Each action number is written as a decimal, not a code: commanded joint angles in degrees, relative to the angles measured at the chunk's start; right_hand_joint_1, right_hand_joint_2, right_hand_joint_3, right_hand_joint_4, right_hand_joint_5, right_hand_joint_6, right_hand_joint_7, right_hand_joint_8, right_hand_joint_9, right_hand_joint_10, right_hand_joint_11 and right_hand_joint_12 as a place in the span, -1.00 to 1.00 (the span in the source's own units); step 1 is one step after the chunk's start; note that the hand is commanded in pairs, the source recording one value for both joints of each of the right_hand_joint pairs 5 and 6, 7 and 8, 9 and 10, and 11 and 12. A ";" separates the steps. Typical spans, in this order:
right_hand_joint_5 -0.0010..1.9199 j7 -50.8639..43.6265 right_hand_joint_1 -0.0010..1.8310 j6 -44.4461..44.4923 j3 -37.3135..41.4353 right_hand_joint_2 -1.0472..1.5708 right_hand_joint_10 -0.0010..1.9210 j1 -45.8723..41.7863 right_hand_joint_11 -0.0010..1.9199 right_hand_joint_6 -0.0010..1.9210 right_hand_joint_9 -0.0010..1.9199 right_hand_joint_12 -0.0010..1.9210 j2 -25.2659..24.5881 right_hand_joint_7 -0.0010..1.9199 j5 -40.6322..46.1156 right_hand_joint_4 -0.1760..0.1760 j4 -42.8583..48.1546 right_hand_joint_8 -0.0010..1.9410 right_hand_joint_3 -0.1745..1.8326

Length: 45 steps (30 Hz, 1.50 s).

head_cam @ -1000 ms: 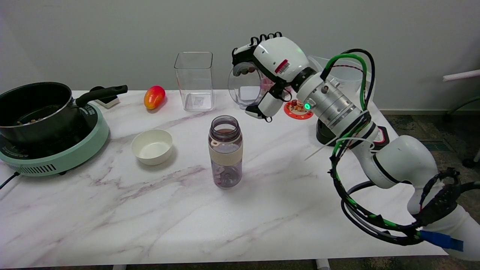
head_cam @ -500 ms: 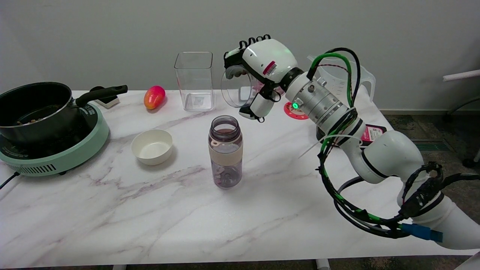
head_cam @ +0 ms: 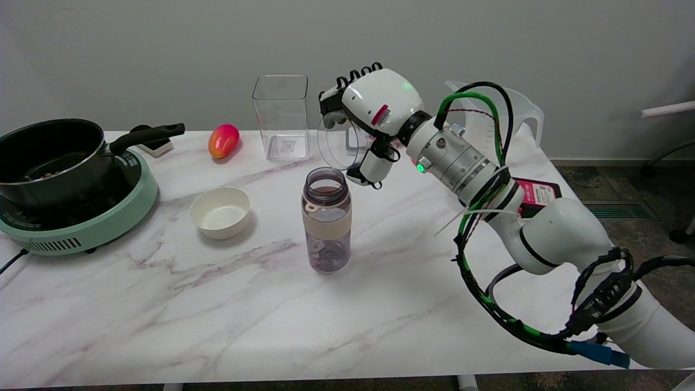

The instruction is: Pour the contents of the measuring cup into the bottle.

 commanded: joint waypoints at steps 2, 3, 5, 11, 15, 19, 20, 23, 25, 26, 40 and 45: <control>0.14 -0.04 0.65 -1.13 -0.48 0.04 0.26 -1.07 -0.01 0.14 0.26 -0.01 -0.18 0.37 -5.80 0.00 0.76 0.36 0.29; 0.14 -0.04 0.65 -1.13 -0.48 0.04 0.26 -0.99 -0.01 0.14 0.26 -0.01 -0.18 0.37 -5.80 0.00 0.76 0.36 0.29; 0.14 -0.04 0.65 -1.13 -0.37 0.04 0.26 -0.99 -0.01 0.14 0.26 -0.01 -0.18 0.37 -6.06 0.00 0.76 0.36 0.29; 0.14 -0.04 0.65 -1.13 0.08 0.05 0.26 -0.99 0.00 0.14 0.26 -0.01 -0.18 0.37 -6.60 0.00 0.79 0.36 0.29; 0.13 0.00 0.65 -1.20 0.32 0.05 0.26 -0.95 0.00 0.13 0.26 0.00 -0.18 0.37 -6.86 0.00 0.91 0.36 0.29; 0.13 -0.04 0.65 -1.84 0.55 0.05 0.26 -0.91 0.00 0.13 0.26 0.00 -0.18 0.37 -7.28 0.00 0.91 0.36 0.29; 0.13 -0.04 0.65 -1.96 0.64 0.05 0.26 -0.91 0.00 0.13 0.26 0.00 -0.18 0.37 -7.32 0.00 0.91 0.36 0.29; 0.13 -0.04 0.65 -2.52 0.96 0.04 0.26 -0.91 0.00 0.13 0.26 0.00 -0.18 0.37 -8.46 0.00 0.91 0.36 0.29; 0.12 0.36 0.65 -2.64 0.96 0.04 0.26 -0.91 -0.01 0.12 0.26 -0.01 -0.18 0.37 -9.39 0.00 0.92 0.35 0.30; 0.12 0.36 0.65 -2.64 0.96 0.04 0.26 -0.91 -0.01 0.12 0.26 -0.01 -0.18 0.37 -9.48 0.00 0.92 0.35 0.30; 0.06 0.44 0.67 -3.76 1.04 -0.04 0.24 0.13 -0.03 0.06 0.24 -0.03 0.54 0.33 -10.03 0.00 0.27 0.32 0.39; 0.03 0.44 0.67 -4.15 1.12 -0.07 0.23 0.36 -0.04 0.03 0.23 -0.05 1.01 0.32 -10.03 0.00 0.35 0.31 0.42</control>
